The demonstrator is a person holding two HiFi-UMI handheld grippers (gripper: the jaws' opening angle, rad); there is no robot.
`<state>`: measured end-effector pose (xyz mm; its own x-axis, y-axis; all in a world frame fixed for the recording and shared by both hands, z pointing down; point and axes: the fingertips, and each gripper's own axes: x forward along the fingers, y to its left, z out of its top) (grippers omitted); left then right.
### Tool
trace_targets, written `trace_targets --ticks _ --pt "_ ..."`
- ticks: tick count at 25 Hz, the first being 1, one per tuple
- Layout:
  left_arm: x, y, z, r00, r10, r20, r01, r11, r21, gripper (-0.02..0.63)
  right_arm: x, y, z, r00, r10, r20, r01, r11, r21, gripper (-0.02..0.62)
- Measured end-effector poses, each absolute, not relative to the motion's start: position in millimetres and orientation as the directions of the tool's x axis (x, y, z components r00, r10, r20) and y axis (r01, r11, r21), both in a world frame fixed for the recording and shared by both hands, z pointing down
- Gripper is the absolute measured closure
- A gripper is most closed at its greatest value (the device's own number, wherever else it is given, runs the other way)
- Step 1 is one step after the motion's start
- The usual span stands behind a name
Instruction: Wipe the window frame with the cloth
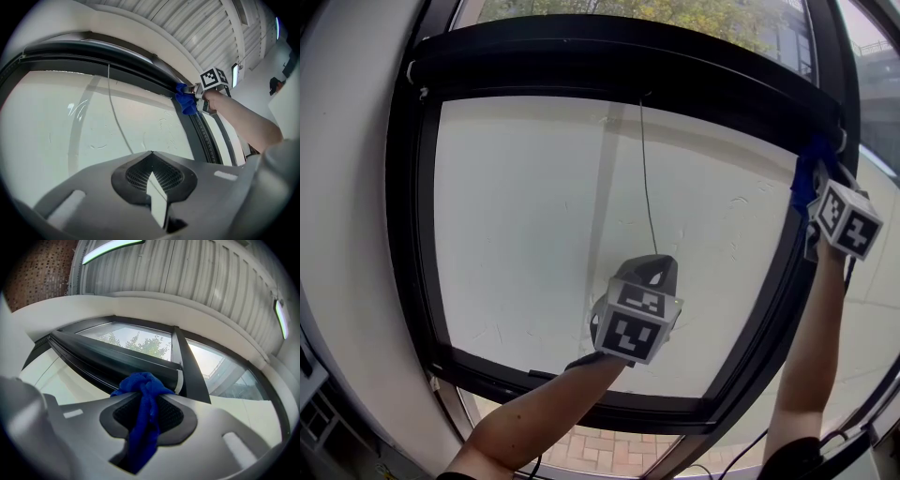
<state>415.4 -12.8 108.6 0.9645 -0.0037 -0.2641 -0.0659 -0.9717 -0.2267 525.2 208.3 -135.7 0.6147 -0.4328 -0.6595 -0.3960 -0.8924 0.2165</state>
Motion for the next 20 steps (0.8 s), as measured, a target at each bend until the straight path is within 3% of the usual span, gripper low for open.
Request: trace_targets --ticks 20 --pt "422.0 24.8 85.1 0.951 0.056 -0.305 -0.016 -0.973 -0.229 0.614 519.1 209.5 -134.9 0.608 -0.441 -0.661 -0.432 -0.881 0.191 0.495"
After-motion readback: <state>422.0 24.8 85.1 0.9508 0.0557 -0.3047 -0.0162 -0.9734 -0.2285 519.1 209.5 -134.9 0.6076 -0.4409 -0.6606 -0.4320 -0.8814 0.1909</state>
